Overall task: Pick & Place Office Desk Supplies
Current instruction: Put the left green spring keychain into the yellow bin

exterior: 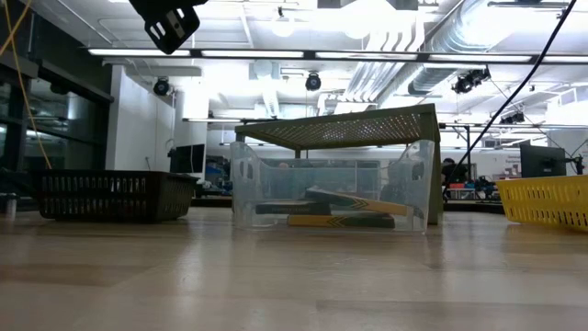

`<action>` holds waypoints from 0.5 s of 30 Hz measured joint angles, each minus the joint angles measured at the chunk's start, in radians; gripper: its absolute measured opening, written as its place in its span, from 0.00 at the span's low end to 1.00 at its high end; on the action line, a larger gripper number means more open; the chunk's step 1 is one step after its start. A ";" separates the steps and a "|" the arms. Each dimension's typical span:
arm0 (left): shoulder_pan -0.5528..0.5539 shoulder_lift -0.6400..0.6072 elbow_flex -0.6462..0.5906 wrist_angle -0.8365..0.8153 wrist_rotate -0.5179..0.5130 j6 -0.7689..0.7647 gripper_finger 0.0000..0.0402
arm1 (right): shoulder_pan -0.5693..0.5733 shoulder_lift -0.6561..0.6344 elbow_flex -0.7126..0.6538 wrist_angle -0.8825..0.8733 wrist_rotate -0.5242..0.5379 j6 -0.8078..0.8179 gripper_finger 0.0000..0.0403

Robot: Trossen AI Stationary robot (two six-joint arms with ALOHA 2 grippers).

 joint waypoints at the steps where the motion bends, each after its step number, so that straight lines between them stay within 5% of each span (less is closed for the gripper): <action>1: 0.000 0.000 0.000 0.000 0.000 0.000 0.19 | 0.000 0.000 0.000 0.000 0.001 0.000 0.31; 15: 0.000 0.000 0.000 0.000 0.000 0.000 0.19 | -0.004 0.001 -0.002 0.001 0.009 0.003 0.06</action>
